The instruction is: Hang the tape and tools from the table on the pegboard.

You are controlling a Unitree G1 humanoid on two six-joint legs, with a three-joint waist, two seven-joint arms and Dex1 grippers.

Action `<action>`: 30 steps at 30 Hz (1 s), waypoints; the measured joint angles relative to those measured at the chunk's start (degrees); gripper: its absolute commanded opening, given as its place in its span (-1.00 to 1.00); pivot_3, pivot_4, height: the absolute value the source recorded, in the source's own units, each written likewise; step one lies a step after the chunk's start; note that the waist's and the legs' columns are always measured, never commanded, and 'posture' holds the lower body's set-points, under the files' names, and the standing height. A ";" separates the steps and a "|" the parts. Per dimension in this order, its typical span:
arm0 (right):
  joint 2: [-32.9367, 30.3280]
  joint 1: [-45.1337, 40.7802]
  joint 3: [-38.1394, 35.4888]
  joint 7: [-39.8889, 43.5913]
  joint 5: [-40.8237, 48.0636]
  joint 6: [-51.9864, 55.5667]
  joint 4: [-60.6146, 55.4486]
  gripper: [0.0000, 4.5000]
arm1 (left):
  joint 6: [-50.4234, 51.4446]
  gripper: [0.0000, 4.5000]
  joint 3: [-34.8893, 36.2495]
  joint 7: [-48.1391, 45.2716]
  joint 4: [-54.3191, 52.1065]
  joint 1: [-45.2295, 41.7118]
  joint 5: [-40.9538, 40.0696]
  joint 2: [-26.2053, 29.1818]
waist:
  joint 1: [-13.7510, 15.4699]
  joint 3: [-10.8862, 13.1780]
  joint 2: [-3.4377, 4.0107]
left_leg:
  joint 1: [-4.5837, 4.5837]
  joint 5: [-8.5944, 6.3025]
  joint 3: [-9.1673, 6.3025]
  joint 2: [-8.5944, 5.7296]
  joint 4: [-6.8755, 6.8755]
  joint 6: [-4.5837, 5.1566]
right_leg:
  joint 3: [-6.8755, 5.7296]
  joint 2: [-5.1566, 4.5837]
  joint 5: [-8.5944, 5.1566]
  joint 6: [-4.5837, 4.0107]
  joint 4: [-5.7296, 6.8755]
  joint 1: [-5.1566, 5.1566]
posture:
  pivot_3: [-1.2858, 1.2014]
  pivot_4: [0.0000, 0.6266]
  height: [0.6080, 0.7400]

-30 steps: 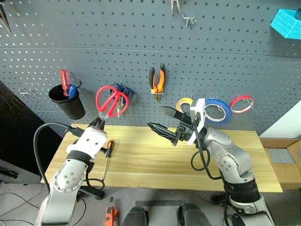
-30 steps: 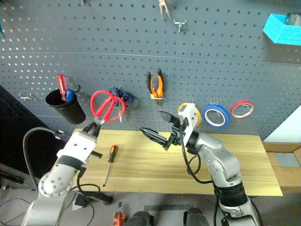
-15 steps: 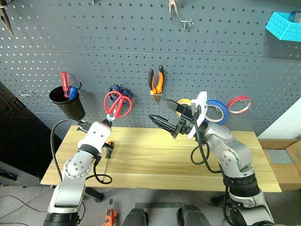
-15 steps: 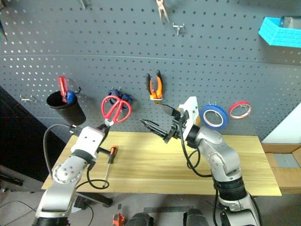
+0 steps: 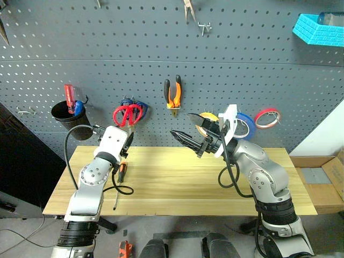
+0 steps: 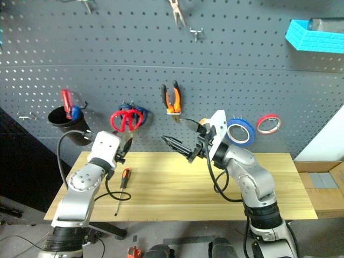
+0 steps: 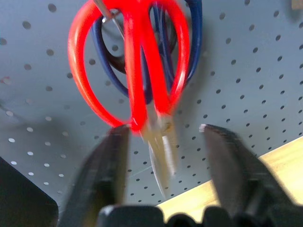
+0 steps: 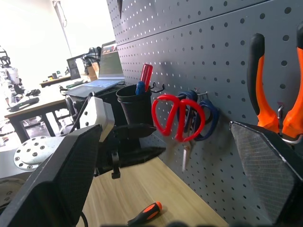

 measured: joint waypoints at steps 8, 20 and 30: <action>-4.22 1.72 5.58 0.93 -7.41 -3.25 2.47 1.00 | 3.70 0.61 1.06 3.23 -0.16 15.47 -1.54 -7.13 | 0.05 -0.43 0.14 | 0.02 -0.03 0.04 0.02 -0.01 0.05 | 0.00 -0.04 0.00 0.00 -0.03 0.00 | 0.06 -0.66 1.00; -1.51 -0.35 16.91 3.23 -18.12 -8.89 11.72 1.00 | 9.08 0.61 9.06 5.56 2.91 14.11 -6.40 -7.20 | 0.14 2.46 0.23 | 1.01 0.02 -0.19 0.06 -0.04 0.14 | -0.19 0.37 -0.15 -0.34 0.03 0.93 | 0.09 -0.28 1.00; -2.20 -0.77 17.78 4.62 -20.20 -7.45 12.70 1.00 | 7.97 0.61 10.67 -0.42 17.48 5.12 -11.24 -3.95 | -0.11 6.33 0.09 | 0.59 0.00 -0.45 0.15 -0.18 0.14 | -0.42 -0.18 -0.18 -0.39 -0.14 0.57 | 0.06 -0.02 1.00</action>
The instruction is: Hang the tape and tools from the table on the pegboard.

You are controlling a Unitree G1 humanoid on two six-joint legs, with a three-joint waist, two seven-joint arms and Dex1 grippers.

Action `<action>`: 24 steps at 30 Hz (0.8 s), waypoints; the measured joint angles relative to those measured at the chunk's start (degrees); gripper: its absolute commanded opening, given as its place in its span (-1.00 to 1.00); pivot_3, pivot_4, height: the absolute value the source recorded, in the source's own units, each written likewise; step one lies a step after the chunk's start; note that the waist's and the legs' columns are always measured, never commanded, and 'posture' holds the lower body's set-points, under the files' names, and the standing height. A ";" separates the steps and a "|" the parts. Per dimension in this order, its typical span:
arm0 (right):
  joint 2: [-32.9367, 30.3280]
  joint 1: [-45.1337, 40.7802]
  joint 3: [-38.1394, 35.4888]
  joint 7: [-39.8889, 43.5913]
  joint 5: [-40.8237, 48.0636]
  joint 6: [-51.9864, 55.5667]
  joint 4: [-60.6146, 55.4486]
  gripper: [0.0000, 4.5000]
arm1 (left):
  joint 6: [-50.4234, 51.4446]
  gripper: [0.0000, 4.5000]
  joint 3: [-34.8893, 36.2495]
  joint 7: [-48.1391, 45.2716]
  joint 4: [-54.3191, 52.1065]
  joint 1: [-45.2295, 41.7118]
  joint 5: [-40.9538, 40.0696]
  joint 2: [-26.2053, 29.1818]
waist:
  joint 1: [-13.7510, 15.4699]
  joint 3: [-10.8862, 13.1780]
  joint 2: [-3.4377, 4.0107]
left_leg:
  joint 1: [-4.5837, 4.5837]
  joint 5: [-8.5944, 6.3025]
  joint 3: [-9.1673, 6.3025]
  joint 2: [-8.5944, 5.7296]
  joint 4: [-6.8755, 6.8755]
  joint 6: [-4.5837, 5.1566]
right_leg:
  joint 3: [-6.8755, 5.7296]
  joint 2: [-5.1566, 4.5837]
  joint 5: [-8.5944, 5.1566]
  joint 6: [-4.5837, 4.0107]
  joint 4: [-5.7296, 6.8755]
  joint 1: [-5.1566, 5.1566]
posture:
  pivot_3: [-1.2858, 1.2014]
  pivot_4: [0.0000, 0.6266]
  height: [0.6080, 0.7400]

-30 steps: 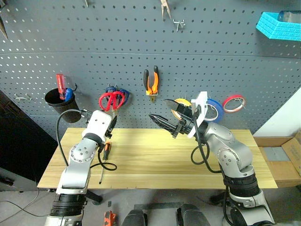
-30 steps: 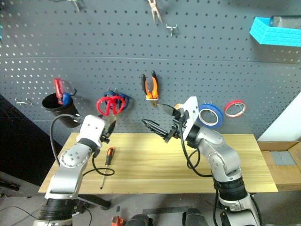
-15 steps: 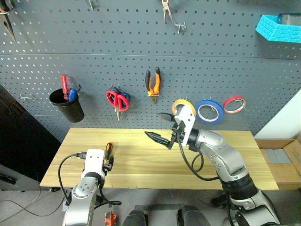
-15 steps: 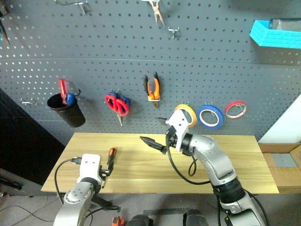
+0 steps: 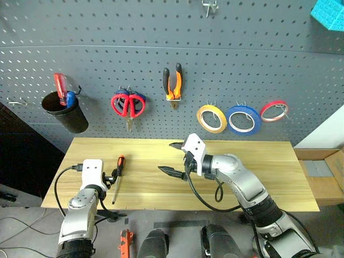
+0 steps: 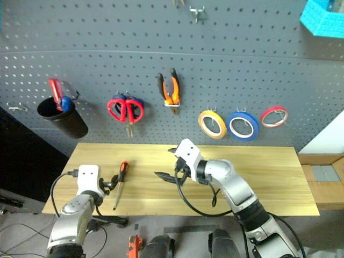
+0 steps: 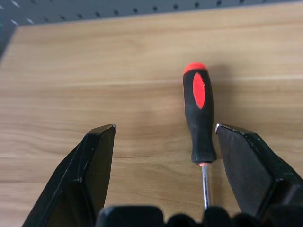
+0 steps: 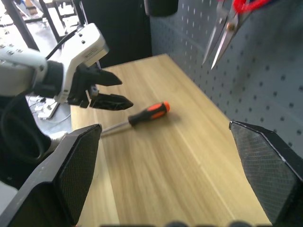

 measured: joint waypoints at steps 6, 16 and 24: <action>-0.20 0.07 -0.14 -0.28 -0.08 2.22 -1.24 1.00 | -0.23 0.61 -1.16 -1.16 7.64 -5.76 -0.14 0.74 | -0.60 1.79 -0.21 | -0.81 0.02 -0.09 0.00 0.10 -0.03 | -0.10 -0.09 0.01 0.00 0.13 -0.73 | 0.05 0.07 1.00; -0.21 0.63 -0.02 -1.45 -0.37 4.37 -3.70 1.00 | 4.12 0.61 -5.41 -1.70 13.79 -14.73 2.84 5.58 | -1.34 3.73 -0.27 | -0.85 0.01 -0.07 -0.02 0.02 -0.03 | -0.11 -0.11 0.00 0.01 0.06 -0.80 | 0.04 0.10 1.00; -0.18 0.62 0.01 -2.20 -1.45 4.45 -3.70 1.00 | 16.12 0.61 -6.27 0.65 8.05 -16.34 3.09 5.87 | -1.32 4.10 -0.30 | -0.90 0.01 -0.07 -0.02 0.01 -0.06 | -0.11 -0.11 0.00 0.02 0.04 -0.84 | 0.04 0.08 1.00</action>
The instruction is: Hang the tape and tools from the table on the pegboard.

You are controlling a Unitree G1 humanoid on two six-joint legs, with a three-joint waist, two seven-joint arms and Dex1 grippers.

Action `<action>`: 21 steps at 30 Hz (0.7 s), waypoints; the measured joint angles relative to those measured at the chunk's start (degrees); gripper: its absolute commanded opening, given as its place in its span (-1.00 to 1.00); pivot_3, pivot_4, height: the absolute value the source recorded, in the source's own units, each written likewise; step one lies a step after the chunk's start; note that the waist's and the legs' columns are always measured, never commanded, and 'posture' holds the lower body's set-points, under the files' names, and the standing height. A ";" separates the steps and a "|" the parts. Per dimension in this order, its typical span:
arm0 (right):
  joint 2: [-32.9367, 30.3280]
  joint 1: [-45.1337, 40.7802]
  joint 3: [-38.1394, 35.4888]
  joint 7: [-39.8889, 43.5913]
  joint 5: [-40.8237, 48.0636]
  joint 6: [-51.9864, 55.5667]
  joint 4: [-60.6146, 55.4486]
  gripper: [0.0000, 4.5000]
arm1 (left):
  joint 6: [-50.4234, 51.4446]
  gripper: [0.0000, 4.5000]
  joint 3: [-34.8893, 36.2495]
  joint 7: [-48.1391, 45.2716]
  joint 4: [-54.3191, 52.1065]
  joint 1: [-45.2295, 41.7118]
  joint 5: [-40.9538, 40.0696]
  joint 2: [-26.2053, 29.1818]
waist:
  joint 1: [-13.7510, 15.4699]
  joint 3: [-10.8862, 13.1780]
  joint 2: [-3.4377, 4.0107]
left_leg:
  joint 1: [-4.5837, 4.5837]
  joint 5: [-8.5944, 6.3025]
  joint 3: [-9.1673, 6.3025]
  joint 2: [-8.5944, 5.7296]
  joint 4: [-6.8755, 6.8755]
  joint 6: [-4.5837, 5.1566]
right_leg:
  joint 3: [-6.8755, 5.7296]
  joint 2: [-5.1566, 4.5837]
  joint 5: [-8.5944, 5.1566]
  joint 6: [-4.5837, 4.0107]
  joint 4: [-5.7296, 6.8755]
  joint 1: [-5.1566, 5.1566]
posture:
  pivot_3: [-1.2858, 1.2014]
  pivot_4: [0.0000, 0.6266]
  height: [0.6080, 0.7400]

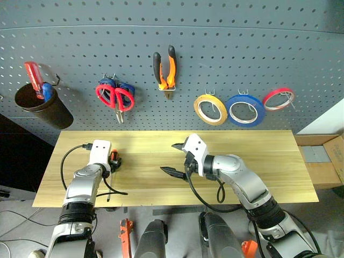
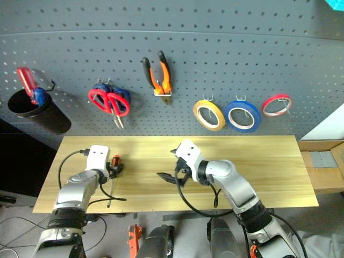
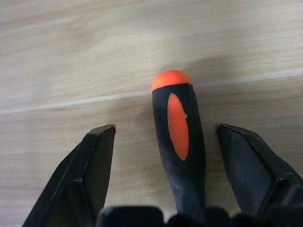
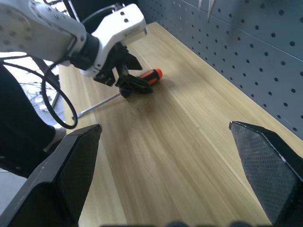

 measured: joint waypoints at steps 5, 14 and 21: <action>0.43 0.00 0.02 -0.26 -0.93 0.00 0.00 1.00 | 3.74 0.61 -0.10 0.94 -2.47 -1.06 -0.05 -0.26 | 0.02 0.23 -0.13 | -0.04 0.03 0.00 0.00 0.00 -0.10 | 0.00 0.00 0.00 0.00 -0.04 -0.03 | 0.05 0.05 1.00; 1.30 -0.01 0.08 -0.27 -1.13 -0.04 0.18 1.00 | 4.09 -0.08 0.11 1.02 -2.46 -1.59 -0.62 -0.25 | 0.11 0.22 -0.18 | -1.05 0.22 -0.01 -0.01 0.12 -0.49 | -0.04 -0.05 0.02 0.01 0.11 -1.06 | 0.06 0.00 1.00; 1.51 -0.27 0.07 -0.15 -1.35 -0.69 1.25 1.00 | 4.15 -0.58 0.21 1.09 -2.45 -1.63 -1.18 -0.22 | 0.13 0.20 -0.21 | -1.08 0.22 -0.02 -0.01 0.09 -0.49 | -0.06 -0.05 0.02 0.01 0.07 -1.07 | 0.06 -0.07 1.00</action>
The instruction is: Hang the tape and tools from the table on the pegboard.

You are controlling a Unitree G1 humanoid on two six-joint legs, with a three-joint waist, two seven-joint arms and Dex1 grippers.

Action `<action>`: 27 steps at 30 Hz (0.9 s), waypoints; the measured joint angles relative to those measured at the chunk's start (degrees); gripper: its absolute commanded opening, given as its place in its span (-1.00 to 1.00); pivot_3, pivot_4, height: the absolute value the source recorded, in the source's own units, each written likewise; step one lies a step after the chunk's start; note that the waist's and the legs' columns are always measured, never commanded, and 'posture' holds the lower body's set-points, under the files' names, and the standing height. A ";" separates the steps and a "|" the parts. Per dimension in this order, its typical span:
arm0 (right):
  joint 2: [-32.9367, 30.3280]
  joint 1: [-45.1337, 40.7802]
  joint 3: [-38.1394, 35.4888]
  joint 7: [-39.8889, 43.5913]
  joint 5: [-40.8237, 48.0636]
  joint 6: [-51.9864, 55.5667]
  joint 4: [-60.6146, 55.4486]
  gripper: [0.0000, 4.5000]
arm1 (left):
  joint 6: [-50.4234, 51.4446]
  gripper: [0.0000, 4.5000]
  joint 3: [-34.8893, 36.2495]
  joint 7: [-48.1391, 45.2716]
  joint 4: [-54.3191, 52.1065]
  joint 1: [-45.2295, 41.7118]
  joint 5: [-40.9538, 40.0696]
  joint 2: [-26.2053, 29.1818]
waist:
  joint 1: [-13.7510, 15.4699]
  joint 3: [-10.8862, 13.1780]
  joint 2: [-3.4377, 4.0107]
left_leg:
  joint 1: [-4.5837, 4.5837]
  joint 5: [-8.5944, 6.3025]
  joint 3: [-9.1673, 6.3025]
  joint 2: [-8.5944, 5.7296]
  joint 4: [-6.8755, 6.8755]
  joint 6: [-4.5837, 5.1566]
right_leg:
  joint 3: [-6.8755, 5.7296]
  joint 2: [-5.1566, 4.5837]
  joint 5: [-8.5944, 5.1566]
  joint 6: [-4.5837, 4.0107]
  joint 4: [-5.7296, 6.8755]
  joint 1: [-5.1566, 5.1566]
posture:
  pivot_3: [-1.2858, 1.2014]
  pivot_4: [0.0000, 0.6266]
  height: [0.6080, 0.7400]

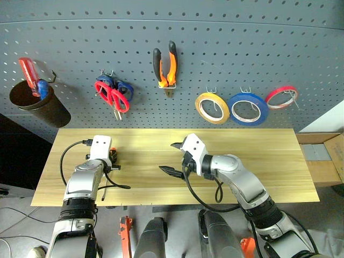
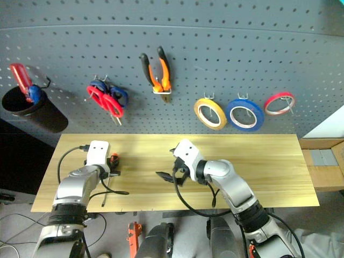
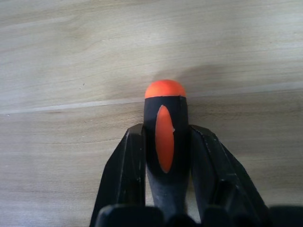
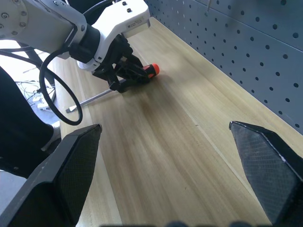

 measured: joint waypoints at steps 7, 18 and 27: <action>0.46 -0.78 -0.05 0.16 0.00 -0.74 1.13 1.00 | -0.55 -0.58 0.01 0.36 -0.04 0.08 -0.10 0.07 | 0.02 -0.11 -0.15 | 0.00 0.02 0.00 0.00 0.01 -0.03 | -0.02 0.00 0.00 0.00 0.01 0.00 | 0.07 -0.18 1.00; 0.92 -1.15 -6.50 7.72 12.03 1.62 -1.47 1.00 | -7.03 -0.58 -2.46 -1.08 -16.52 9.90 0.87 0.41 | 0.10 -0.92 -0.50 | -0.16 0.04 0.00 0.00 0.01 -0.16 | -0.03 -0.05 0.01 -0.01 -0.04 -0.09 | 0.08 -0.40 1.00; 4.48 -5.04 -11.93 5.20 20.39 6.58 -6.32 1.00 | -15.98 -0.58 1.43 0.44 -50.61 23.22 13.02 9.35 | 0.79 -3.13 -0.60 | -0.76 0.23 -0.05 0.01 0.03 -0.47 | 0.09 -0.02 0.05 -0.08 0.14 -0.69 | 0.12 -0.57 1.00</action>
